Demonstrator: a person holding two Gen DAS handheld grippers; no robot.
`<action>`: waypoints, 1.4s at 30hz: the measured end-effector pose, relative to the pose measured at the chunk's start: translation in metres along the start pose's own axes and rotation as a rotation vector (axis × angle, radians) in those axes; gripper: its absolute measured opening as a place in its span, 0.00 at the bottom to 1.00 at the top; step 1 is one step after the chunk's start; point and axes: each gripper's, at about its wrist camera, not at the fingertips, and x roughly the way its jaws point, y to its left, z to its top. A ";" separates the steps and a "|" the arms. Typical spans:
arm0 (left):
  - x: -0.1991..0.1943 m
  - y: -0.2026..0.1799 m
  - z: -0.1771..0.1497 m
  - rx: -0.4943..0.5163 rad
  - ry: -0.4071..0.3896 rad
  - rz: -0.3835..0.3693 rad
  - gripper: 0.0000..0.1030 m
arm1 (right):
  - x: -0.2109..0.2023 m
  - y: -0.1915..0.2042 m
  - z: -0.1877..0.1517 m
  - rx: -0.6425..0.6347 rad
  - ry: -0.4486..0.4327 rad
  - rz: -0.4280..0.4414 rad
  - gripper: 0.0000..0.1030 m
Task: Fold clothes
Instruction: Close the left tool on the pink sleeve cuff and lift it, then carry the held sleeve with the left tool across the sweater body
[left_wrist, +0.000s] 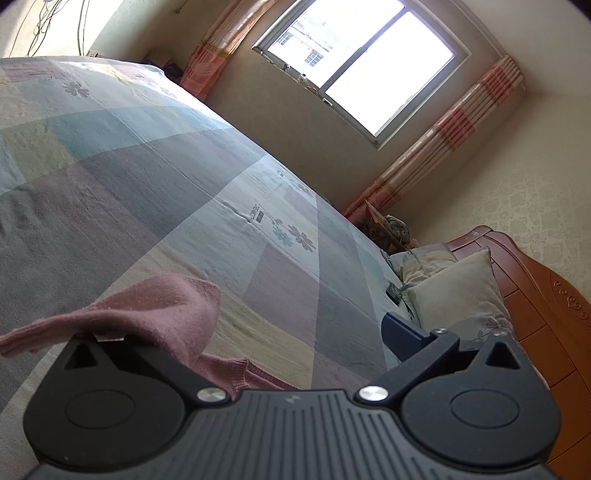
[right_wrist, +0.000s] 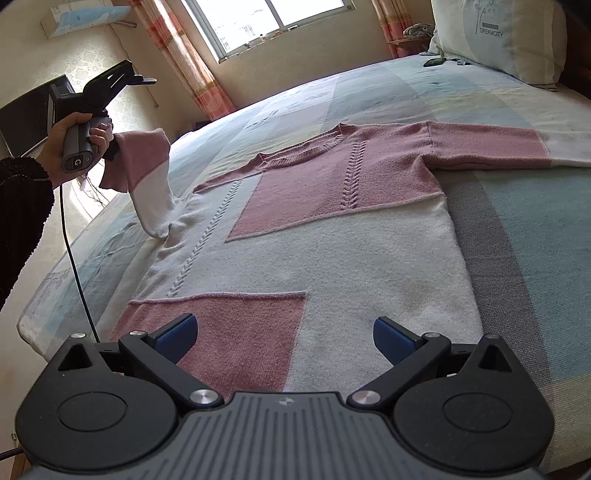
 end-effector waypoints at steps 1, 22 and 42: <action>0.003 -0.005 -0.002 0.006 0.008 -0.005 0.99 | -0.001 -0.001 -0.001 -0.001 -0.001 -0.002 1.00; 0.070 -0.067 -0.059 0.109 0.146 -0.043 0.99 | 0.000 -0.007 -0.004 -0.004 0.027 -0.029 1.00; 0.126 -0.040 -0.164 0.199 0.383 -0.005 0.99 | -0.003 -0.015 -0.003 0.033 0.016 -0.021 1.00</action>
